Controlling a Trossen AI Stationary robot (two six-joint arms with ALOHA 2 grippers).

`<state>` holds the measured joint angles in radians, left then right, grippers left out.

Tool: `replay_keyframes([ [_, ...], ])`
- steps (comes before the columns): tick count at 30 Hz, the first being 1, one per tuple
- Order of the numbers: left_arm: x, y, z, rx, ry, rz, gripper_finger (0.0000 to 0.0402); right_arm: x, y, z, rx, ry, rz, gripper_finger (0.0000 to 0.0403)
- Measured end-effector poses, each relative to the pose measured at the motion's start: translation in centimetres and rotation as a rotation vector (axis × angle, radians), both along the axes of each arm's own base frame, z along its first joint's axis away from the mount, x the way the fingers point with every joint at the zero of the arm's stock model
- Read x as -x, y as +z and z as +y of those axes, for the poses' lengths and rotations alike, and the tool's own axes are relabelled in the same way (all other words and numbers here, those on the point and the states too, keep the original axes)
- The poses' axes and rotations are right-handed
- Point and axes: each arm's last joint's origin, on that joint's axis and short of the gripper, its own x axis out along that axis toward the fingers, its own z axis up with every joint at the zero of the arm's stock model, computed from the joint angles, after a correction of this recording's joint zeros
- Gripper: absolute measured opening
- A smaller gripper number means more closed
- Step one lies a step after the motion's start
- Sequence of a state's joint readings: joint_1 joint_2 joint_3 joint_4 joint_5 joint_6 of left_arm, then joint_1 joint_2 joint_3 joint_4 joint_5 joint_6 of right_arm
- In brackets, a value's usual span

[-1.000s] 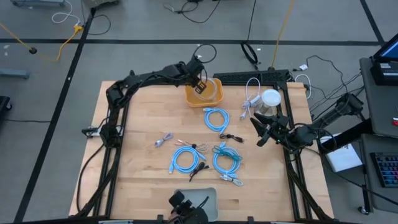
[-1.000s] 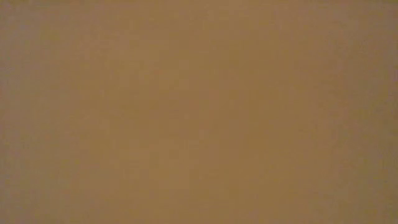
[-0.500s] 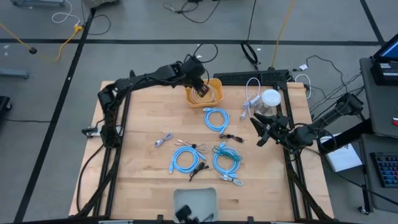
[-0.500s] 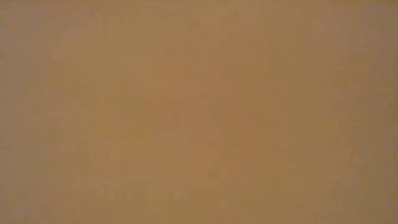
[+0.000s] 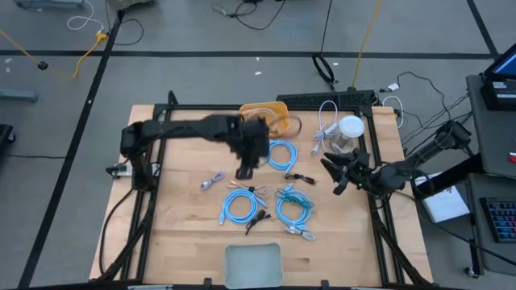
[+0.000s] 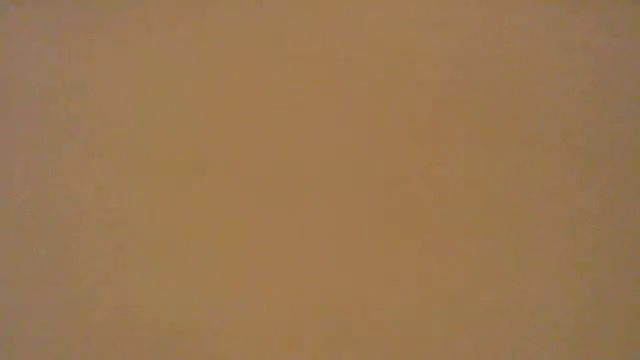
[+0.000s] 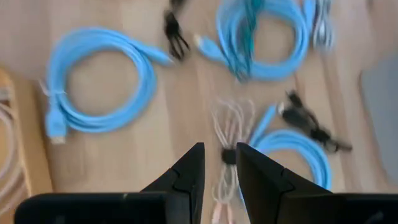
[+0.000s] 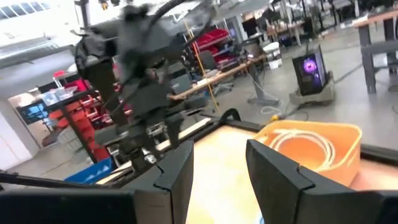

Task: Pick & Place USB Port
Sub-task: Put the brown charger cable into the gray bin

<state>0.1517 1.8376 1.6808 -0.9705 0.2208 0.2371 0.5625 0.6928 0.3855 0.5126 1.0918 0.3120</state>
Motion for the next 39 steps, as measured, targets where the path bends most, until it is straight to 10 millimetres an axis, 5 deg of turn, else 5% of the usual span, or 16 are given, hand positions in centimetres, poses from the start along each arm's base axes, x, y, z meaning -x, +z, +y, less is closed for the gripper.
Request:
replay_keyframes([
  [6,0.8,-3.9,-3.7,0.029,-0.046,0.149,0.0093,-0.4,-0.8,0.4,-0.045,0.056,0.017,0.0139],
  [14,1.8,-8.0,-4.4,0.180,0.058,0.228,0.0093,-1.1,-3.7,1.1,-0.153,0.192,0.172,0.0139],
  [19,0.4,-7.7,-4.2,0.178,0.132,0.088,0.0093,-1.3,-5.0,1.5,-0.265,0.265,0.244,0.0139],
  [32,-1.9,-6.7,-5.0,0.106,0.192,-0.171,0.0098,-1.2,-4.5,1.9,-0.244,0.453,0.268,0.0139],
  [39,-1.1,-7.3,-5.1,0.022,0.243,-0.076,0.0191,-1.2,-4.3,2.0,-0.223,0.509,0.273,0.0139],
])
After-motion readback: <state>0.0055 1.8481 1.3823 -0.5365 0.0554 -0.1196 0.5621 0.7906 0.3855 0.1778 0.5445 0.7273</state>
